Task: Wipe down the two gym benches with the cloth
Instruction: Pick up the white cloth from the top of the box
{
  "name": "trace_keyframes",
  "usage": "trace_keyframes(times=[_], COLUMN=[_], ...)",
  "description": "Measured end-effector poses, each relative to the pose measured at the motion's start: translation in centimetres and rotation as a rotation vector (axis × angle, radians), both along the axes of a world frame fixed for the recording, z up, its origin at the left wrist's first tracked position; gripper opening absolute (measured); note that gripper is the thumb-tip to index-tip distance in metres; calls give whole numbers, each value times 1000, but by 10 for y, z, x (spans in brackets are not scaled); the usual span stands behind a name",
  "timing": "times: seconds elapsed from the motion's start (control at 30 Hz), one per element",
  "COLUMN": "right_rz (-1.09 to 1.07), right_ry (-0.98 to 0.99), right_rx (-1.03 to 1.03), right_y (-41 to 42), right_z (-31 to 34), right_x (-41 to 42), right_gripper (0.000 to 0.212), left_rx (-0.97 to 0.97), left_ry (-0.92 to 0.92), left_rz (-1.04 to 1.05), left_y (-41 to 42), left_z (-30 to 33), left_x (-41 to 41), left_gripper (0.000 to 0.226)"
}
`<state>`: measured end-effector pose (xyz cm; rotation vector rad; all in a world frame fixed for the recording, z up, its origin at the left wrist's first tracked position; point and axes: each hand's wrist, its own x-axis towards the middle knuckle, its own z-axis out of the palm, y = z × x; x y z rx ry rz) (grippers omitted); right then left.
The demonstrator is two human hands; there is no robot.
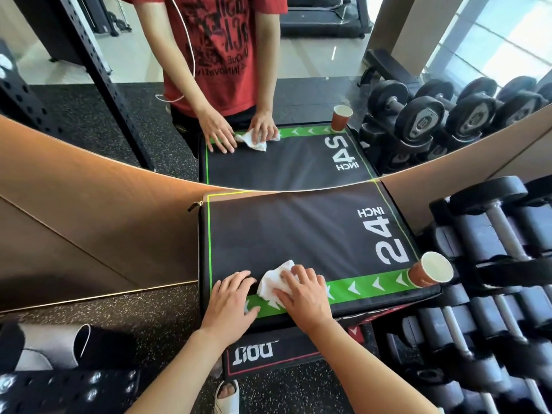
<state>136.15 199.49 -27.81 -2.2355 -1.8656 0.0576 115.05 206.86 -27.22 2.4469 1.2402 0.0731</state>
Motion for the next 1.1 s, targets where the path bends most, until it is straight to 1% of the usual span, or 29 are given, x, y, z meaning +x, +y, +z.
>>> trace_keyframes(times=[0.07,0.1,0.17,0.2,0.27,0.33,0.4,0.53,0.67,0.93,1.1], right_rz=[-10,-42,-93,-71,51,124,120,121,98,12,-152], right_ry=[18,34,63,65,48,44,49,16,21,184,340], right_rx=[-9,-15,-29,-36,-76,-134,-164,-162,-181,-107,13], right_y=[5,7,10,11,8,6,5,12,12,-3,-14], right_z=[5,8,11,11,9,7,6,14,16,14,21], right_x=[3,4,5,6,10,14,16,16,12,17,27], right_gripper=[32,35,49,57,67,71,66,49,41,32,32], left_rx=[-4,-6,-9,-12,-20,-32,-37,-43,-60,-124,-158], left_ry=[-6,-10,-4,-1,-3,4,10,17,25,-22,-81], left_rz=[1,0,-4,-8,-10,-15,-17,-9,5,42,61], left_y=[0,0,0,1,1,1,1,0,-2,-15,-22], left_z=[0,0,1,2,2,3,3,6,10,21,33], left_x=[1,1,0,0,0,-1,0,1,4,8,18], left_gripper=[62,62,63,64,65,66,66,67,66,62,58])
